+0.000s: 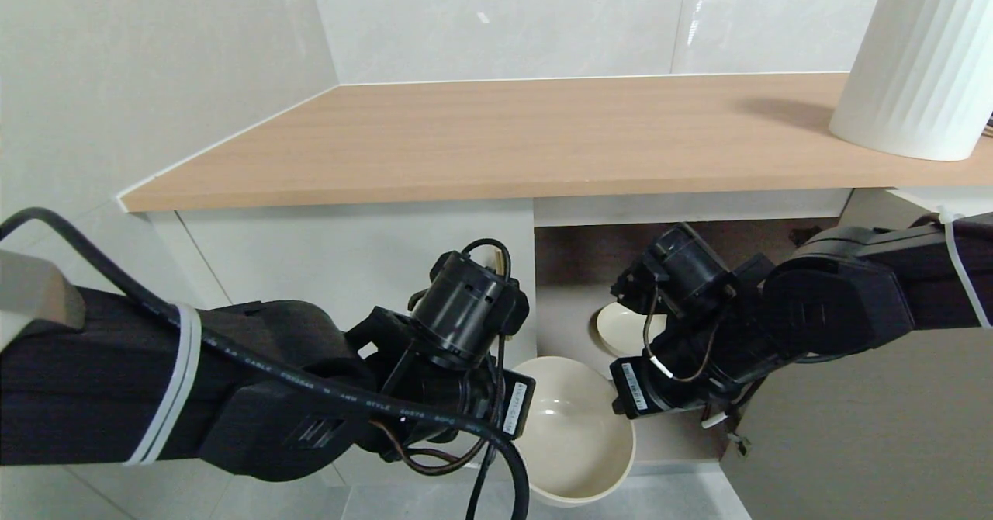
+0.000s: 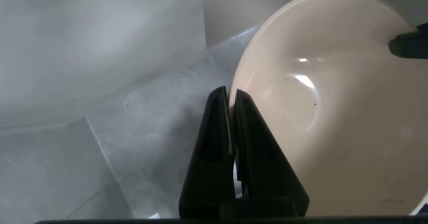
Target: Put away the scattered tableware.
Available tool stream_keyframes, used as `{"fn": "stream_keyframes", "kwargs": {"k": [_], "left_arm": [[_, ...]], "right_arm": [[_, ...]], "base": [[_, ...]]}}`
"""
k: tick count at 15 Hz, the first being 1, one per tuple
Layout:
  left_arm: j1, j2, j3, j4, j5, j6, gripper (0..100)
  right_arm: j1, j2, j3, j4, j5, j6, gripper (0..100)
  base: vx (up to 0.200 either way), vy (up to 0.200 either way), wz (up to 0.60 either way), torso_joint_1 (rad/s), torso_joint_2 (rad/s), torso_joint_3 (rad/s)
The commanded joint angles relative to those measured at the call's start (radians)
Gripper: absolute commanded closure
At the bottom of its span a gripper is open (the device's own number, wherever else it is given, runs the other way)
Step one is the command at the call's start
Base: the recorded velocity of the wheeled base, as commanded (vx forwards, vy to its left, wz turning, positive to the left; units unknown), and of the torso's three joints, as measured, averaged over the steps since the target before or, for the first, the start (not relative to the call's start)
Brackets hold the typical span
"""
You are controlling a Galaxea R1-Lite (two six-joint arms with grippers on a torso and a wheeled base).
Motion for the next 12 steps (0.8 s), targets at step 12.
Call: {"fn": "stream_keyframes", "kwargs": {"k": [12], "left_arm": [[0.052, -0.074, 0.003, 0.0, 0.018, 0.0, 0]], "right_arm": [[-0.012, -0.107, 0.512, -0.725, -0.253, 0.06, 100]], "base": [[0.0, 0.0, 0.0, 0.0, 0.0, 0.0]]}}
